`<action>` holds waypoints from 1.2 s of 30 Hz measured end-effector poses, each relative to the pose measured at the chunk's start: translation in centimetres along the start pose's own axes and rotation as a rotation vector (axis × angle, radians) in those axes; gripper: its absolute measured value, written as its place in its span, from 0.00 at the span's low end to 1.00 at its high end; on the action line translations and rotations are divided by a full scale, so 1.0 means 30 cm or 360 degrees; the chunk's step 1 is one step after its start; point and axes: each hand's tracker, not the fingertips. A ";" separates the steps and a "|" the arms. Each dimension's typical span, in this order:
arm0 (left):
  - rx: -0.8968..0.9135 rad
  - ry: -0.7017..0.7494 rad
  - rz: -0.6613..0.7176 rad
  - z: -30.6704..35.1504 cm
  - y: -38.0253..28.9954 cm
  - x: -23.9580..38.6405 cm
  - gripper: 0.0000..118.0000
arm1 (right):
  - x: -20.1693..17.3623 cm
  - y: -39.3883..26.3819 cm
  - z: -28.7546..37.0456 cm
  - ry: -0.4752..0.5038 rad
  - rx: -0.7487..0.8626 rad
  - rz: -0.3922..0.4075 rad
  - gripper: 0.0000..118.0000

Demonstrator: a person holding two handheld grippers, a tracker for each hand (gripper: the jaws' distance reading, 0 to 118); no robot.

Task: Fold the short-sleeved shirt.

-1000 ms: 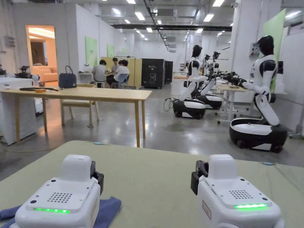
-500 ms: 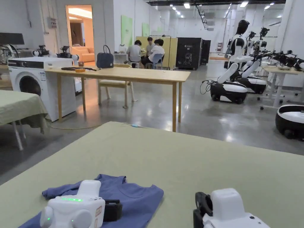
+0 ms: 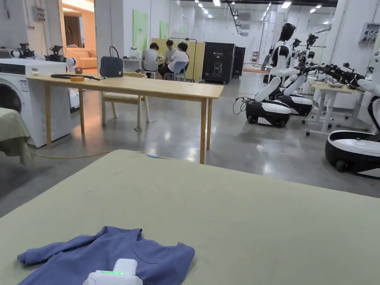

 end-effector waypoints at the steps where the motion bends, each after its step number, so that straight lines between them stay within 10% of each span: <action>1: 0.0054 -0.0009 0.0006 0.006 0.006 -0.015 0.81 | 0.004 0.001 -0.002 0.0007 -0.0003 -0.0020 0.00; 3: 0.0076 0.0021 0.0015 0.011 0.019 -0.036 0.71 | 0.009 0.000 0.002 0.0017 -0.0001 -0.0055 0.00; 6: 0.0110 0.0007 0.0021 0.026 0.013 -0.010 0.04 | 0.024 -0.006 0.025 0.0026 0.0003 -0.0072 0.00; 24: 0.0476 -0.1133 -0.0610 0.581 0.021 1.337 0.03 | 0.536 -0.108 0.465 -0.0422 0.0129 -0.0328 0.00; 36: 0.0177 -0.0863 -0.0906 0.167 -0.313 1.766 0.05 | 0.827 -0.251 0.607 -0.0677 0.0080 -0.0418 0.00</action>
